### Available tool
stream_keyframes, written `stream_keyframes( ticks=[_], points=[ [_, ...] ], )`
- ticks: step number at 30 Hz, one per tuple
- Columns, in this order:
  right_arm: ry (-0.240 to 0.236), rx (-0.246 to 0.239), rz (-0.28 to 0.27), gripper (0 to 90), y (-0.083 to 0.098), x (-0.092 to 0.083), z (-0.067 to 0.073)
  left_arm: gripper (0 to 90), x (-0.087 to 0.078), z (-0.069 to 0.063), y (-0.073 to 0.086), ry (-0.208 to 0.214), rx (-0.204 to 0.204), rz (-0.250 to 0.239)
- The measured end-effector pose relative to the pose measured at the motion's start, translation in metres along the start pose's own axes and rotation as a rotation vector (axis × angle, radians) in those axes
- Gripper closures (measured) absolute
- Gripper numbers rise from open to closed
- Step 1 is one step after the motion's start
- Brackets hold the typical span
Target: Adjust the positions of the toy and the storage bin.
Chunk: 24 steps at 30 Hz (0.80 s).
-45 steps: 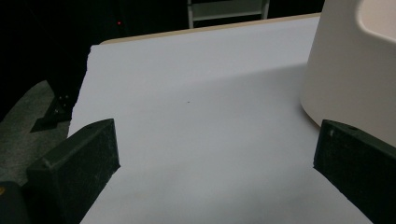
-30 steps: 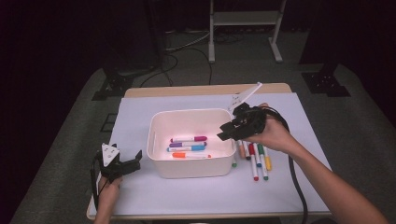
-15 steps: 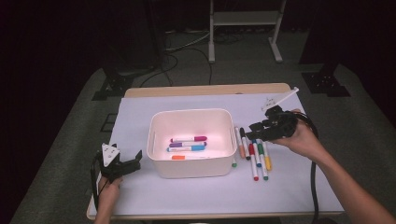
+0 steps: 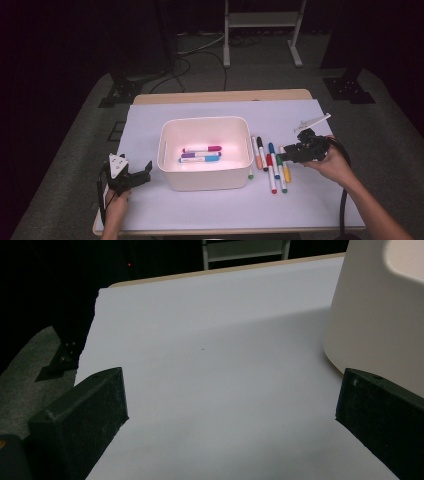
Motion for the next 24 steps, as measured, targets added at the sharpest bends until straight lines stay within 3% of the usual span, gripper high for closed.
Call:
stream_keyframes(
  ticks=[8,13,18,24],
  points=[
    [0.047,0.036,0.018,53.8,0.023,0.013,-0.015,0.0,0.0,0.0,0.0,0.0,0.001,0.0],
    [0.114,0.038,0.038,54.3,0.033,0.021,-0.023,0.0,0.0,0.0,0.0,0.0,0.003,0.0],
    [0.125,0.064,0.046,54.7,0.04,0.029,-0.027,0.0,0.0,0.0,0.0,0.0,0.0,0.0],
    [0.196,0.038,0.071,55.7,0.047,0.028,-0.031,0.0,0.0,0.0,0.0,0.001,0.002,0.0]
  ],
)
Point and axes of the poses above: each handheld gripper's, and its own axes: x roughly forward along the jaws, y roughly out of its underside, z roughly to its left, the point moved 3 cm from there along x, roughly forward along the jaws, and after that the axes turned 15 degrees about -z, right-handed, at the moved point
